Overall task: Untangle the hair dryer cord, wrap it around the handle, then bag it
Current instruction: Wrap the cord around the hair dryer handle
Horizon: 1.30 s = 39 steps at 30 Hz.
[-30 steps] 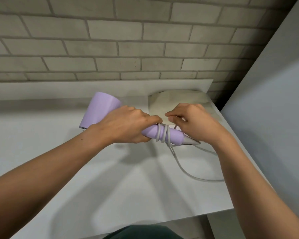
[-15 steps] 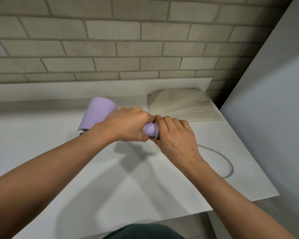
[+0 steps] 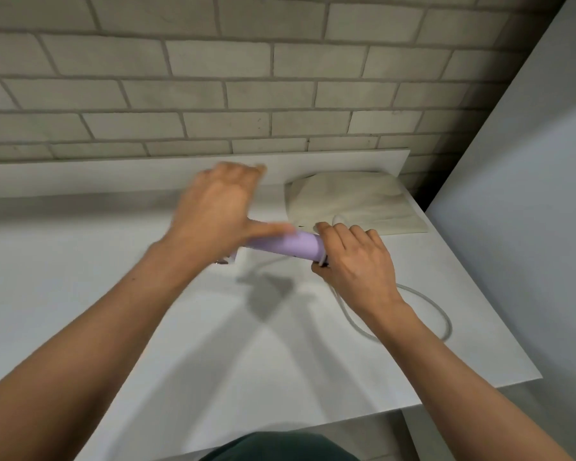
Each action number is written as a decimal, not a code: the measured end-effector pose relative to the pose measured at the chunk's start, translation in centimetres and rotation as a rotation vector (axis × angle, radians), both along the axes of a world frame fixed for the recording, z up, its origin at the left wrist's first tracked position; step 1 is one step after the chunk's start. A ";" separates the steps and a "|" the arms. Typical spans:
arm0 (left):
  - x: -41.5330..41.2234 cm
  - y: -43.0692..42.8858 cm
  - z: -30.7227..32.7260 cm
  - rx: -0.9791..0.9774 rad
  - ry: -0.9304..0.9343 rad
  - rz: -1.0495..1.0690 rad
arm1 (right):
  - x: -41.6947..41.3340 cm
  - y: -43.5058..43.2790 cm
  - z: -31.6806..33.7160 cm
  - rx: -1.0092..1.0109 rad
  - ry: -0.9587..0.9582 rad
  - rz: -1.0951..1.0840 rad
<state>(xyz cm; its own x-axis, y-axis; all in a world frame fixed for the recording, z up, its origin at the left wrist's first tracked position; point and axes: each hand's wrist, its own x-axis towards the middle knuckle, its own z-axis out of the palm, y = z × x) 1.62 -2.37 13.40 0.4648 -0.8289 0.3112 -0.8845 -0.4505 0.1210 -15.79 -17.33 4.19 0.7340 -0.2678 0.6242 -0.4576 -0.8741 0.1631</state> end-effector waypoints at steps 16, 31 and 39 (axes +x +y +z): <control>4.1 1.5 -4.0 -0.381 1.102 0.305 | -0.6 0.6 -0.1 0.364 0.494 0.085; 4.1 3.5 -1.6 -0.350 1.152 0.069 | -0.6 -2.7 6.6 1.005 0.407 0.517; 4.6 3.6 0.4 -0.542 1.174 0.010 | 0.2 -0.2 4.0 1.215 0.070 0.334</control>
<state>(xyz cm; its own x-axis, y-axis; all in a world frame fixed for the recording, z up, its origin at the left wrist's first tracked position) 6.19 1.22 13.84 0.6928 -0.7211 0.0085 -0.1225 -0.1060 0.9868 -15.59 -17.49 8.22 0.8978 -0.4358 0.0628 -0.2093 -0.5478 -0.8100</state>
